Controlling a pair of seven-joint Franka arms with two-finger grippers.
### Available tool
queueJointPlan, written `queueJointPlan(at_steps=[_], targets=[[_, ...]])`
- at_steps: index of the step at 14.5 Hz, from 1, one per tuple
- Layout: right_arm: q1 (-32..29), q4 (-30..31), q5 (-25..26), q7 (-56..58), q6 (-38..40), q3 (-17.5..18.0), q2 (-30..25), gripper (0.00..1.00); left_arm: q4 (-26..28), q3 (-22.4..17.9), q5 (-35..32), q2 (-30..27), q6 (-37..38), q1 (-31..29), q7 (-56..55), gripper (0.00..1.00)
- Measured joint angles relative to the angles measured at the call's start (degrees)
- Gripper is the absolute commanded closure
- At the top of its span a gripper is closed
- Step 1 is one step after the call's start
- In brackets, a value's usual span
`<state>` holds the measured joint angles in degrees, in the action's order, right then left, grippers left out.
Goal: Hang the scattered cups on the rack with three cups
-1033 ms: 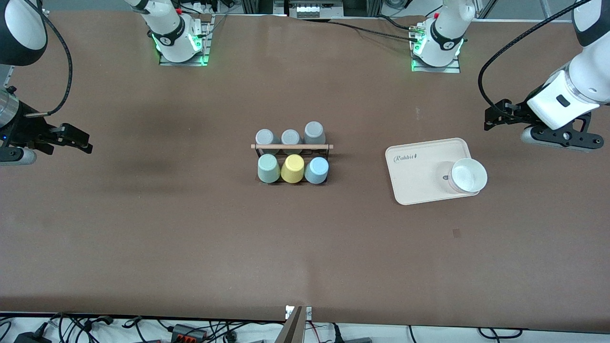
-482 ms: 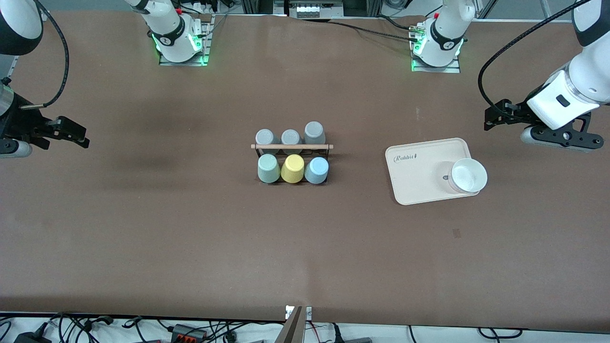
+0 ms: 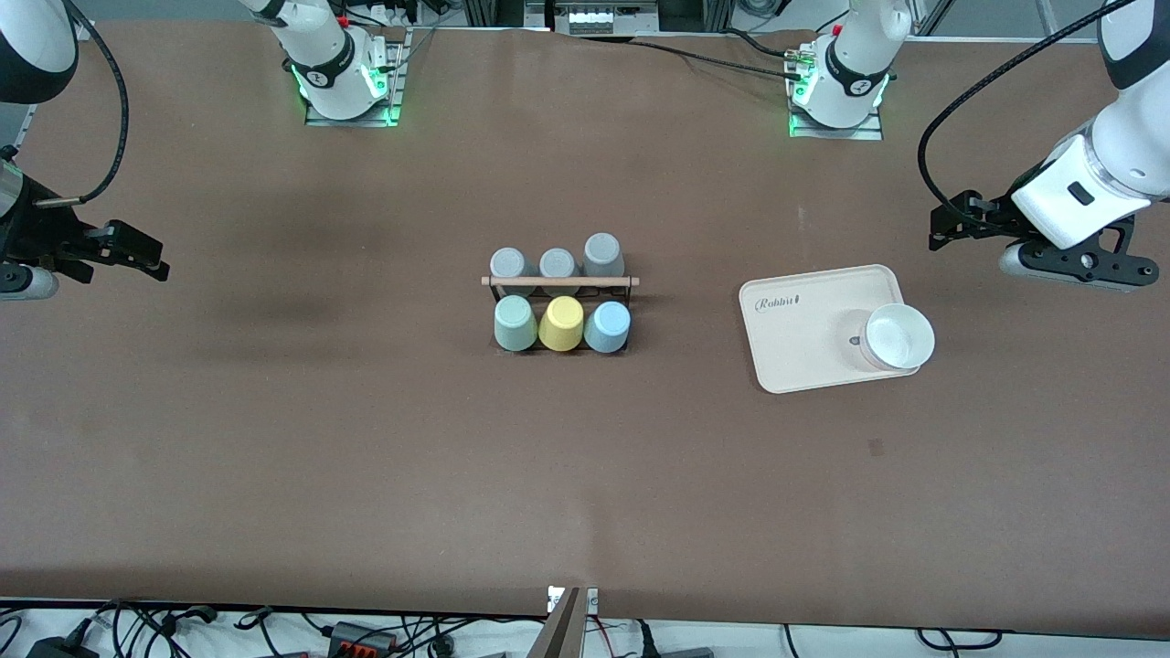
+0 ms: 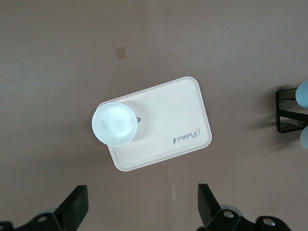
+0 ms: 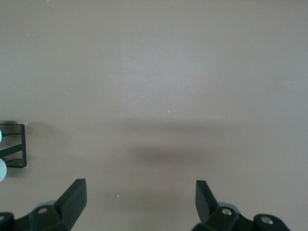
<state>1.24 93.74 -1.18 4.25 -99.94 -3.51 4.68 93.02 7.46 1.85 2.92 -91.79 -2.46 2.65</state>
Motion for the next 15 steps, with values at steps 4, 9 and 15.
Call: queueJointPlan(at_steps=[4, 9, 15], targets=[[-0.05, 0.0, 0.01, 0.0, 2.13, 0.01, -0.55, 0.0, 0.0, 0.0, 0.0, 0.0, 0.0, 0.0, 0.0, 0.0], [-0.09, 0.01, 0.01, 0.0, 3.04, 0.04, -1.0, 0.0, 0.0, 0.0, 0.0, 0.0, 0.0, 0.0, 0.0, 0.0], [-0.09, 0.01, 0.01, 0.0, 3.14, 0.06, -1.0, 0.0, 0.0, 0.02, 0.0, 0.0, 0.0, 0.0, 0.0, 0.0]])
